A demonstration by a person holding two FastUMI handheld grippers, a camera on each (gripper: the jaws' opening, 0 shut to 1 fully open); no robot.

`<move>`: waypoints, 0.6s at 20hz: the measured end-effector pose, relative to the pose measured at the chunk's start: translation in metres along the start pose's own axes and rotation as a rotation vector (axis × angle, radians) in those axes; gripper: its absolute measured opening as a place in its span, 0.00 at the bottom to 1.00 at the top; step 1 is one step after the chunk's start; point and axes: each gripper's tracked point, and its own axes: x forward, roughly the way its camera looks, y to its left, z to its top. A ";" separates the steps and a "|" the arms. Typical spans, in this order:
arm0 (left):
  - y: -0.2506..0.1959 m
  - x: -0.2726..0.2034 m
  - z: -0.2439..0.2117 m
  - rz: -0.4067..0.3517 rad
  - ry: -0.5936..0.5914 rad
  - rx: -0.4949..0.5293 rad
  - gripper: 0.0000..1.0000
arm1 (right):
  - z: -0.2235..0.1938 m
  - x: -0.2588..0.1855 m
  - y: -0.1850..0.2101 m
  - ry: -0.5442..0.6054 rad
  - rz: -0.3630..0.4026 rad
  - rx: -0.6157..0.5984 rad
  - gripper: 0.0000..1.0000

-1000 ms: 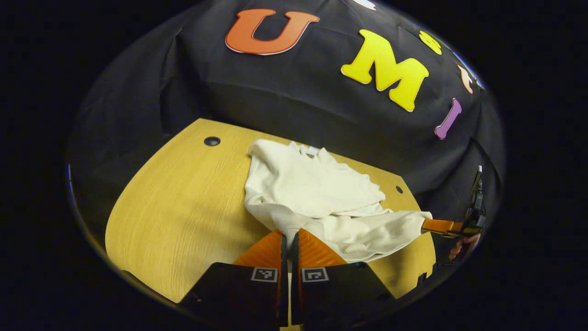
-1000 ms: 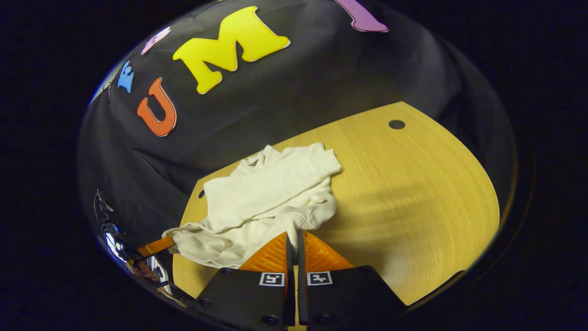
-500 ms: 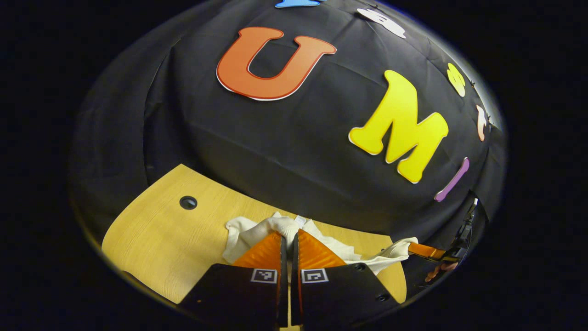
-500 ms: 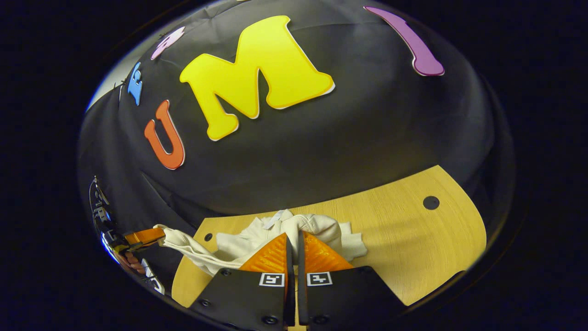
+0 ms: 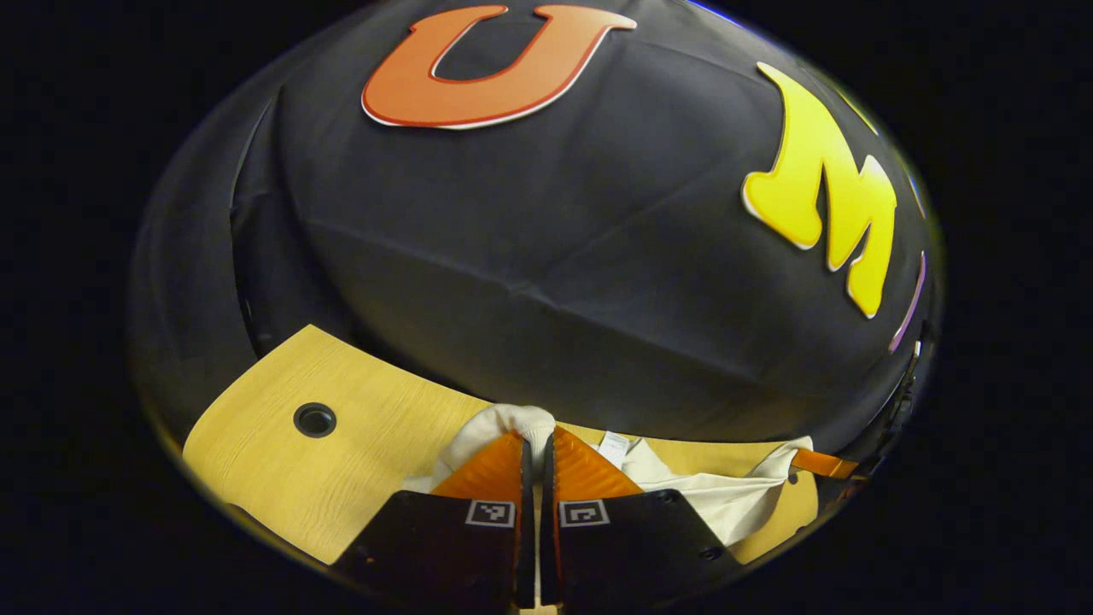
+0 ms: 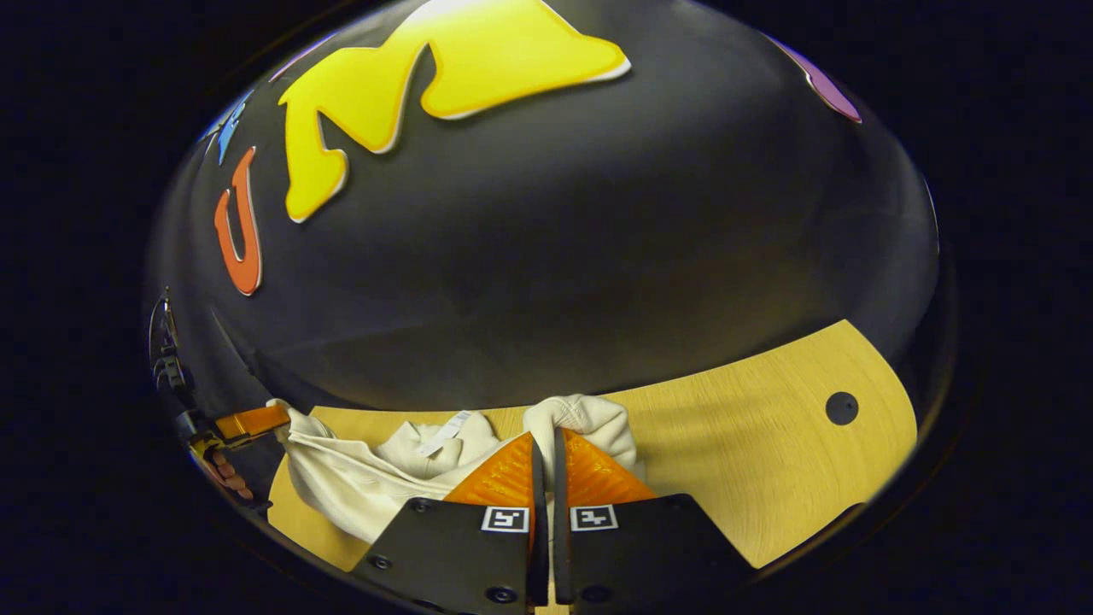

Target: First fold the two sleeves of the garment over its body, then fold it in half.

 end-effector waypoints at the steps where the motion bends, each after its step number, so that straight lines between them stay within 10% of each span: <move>1: 0.004 0.018 -0.010 0.002 0.009 0.019 0.05 | -0.011 0.013 -0.005 0.013 -0.009 0.011 0.03; 8: 0.021 0.061 -0.056 0.041 0.070 0.107 0.07 | -0.033 0.051 -0.020 0.022 -0.046 0.008 0.08; 12: 0.016 0.048 -0.035 0.004 0.046 0.114 0.23 | -0.009 0.032 0.000 -0.050 -0.027 0.017 0.34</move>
